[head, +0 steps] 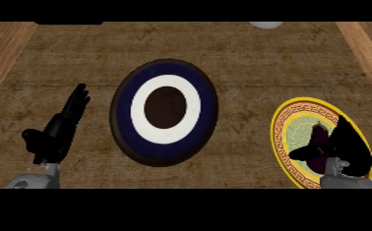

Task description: Pick the eggplant from the plate and place it in the plate

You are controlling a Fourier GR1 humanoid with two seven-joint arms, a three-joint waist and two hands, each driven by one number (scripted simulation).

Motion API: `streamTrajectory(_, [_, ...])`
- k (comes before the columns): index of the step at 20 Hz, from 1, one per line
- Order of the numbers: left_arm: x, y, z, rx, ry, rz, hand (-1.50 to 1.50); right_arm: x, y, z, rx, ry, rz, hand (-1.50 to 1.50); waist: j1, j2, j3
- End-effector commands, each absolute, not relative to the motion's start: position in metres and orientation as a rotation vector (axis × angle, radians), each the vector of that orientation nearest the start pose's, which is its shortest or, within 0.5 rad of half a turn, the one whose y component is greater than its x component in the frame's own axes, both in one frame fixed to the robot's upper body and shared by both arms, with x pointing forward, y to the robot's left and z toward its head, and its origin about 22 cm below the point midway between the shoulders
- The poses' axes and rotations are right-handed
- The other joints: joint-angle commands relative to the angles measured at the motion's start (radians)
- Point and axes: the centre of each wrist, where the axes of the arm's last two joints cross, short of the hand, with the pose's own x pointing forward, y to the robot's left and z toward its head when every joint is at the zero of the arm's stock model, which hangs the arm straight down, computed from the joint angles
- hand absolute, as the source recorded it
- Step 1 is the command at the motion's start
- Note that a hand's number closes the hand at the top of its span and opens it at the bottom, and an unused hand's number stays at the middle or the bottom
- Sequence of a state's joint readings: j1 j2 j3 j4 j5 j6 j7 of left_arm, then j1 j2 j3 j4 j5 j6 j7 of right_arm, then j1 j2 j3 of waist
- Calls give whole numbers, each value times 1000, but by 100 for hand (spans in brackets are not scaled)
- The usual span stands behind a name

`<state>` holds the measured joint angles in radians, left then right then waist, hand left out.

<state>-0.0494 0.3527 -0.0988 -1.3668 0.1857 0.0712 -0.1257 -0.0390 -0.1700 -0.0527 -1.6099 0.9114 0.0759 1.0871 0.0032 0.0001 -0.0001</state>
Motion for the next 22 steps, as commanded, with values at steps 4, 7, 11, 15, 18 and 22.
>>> streamTrajectory(4, [252,304,-26,165,-1525,-137,0,258,-307,2,-1071,-300,227,-150,-1,1,0])
streamTrajectory(7, [268,312,-21,163,-1529,-146,0,260,-271,-20,-1070,-314,276,-150,-2,2,0])
streamTrajectory(11, [249,304,-14,160,-1521,-148,0,230,-290,-25,-964,-371,316,150,-3,-1,0])
streamTrajectory(15, [250,309,-17,149,-1522,-128,0,236,-294,-31,-989,-387,328,150,-3,0,0])
streamTrajectory(18, [251,286,-27,139,-1522,-140,0,243,-293,-25,-996,-435,332,150,-3,0,0])
streamTrajectory(22, [261,311,-15,148,-1523,-132,0,255,-287,-27,-1057,-575,444,150,4,1,1])
